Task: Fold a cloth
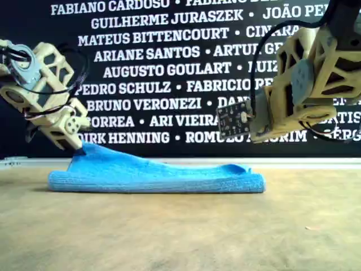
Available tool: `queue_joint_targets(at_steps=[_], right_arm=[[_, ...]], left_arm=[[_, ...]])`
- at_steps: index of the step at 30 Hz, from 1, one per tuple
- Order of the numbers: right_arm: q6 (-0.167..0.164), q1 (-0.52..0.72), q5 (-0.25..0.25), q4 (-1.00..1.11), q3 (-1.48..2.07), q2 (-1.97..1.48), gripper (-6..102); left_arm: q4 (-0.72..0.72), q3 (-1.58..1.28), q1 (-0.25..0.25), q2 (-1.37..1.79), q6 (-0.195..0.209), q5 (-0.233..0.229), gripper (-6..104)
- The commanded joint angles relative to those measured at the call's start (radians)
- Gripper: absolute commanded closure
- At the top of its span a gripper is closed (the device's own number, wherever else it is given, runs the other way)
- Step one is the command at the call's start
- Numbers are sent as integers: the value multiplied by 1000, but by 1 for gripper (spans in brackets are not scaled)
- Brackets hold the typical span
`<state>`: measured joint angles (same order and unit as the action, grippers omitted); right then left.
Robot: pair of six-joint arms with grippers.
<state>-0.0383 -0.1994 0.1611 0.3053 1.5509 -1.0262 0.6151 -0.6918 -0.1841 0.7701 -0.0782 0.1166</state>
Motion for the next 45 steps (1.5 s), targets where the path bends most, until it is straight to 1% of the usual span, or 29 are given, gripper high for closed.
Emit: queue_joint_targets(at_steps=[1, 5, 8, 11, 12, 13, 14, 15, 17, 20, 23, 25, 28, 31, 32, 33, 35, 36, 40, 45], right_arm=[[-8, 9, 9, 35, -8, -110, 35], [-8, 9, 9, 35, -5, -109, 35], [-8, 9, 9, 35, -3, -100, 35], [-8, 18, 9, 35, -3, -97, 35], [-8, 28, 9, 35, -3, -101, 35], [-8, 35, 9, 31, -3, -106, 35], [-8, 41, 9, 25, -3, -107, 35], [-8, 49, 9, 23, -2, -109, 35], [-8, 63, 9, 23, -2, -110, 35], [-8, 67, 9, 21, 9, -110, 35], [-8, 61, 11, 21, 51, -117, 35], [-8, 57, 11, 21, 77, -133, 35], [-8, 58, 11, 21, 130, -176, 35], [-8, 64, 11, 21, 221, -264, 35], [-8, 64, 11, 21, 268, -301, 35], [-8, 66, 11, 21, 321, -356, 35], [-8, 67, 11, 20, 449, -500, 35], [-8, 67, 0, 20, 525, -583, 35], [-8, 69, -5, 20, 788, -927, 36], [-8, 75, -6, 20, 1035, -1282, 36]], left_arm=[[-2, 0, -5, 101, -6, -9, -3], [2, -3, 2, 95, -8, -9, -3], [2, -5, 0, 109, -8, 6, -3], [8, -6, -11, 117, -8, 6, -3], [17, -12, -11, 120, -8, -8, -3], [37, -21, -12, 133, -8, -9, -3], [71, -31, -14, 167, -5, -9, -3], [120, -44, -14, 213, 9, -9, -3], [249, -86, -14, 307, 12, 8, -3], [440, -141, -17, 403, 11, 11, -3], [592, -138, -57, 437, 11, 11, -3], [676, -135, -71, 460, 9, 11, -3], [738, -137, -107, 540, 9, 11, -3], [770, -153, -124, 609, 11, 9, -3], [778, -155, -126, 635, 12, 8, -3], [788, -155, -123, 664, 14, -6, -3], [815, -155, -112, 729, 15, -9, -3], [830, -156, -110, 762, 20, -11, -3], [890, -210, -110, 914, 75, -12, -3], [900, -425, -110, 1209, 169, -12, -3]])
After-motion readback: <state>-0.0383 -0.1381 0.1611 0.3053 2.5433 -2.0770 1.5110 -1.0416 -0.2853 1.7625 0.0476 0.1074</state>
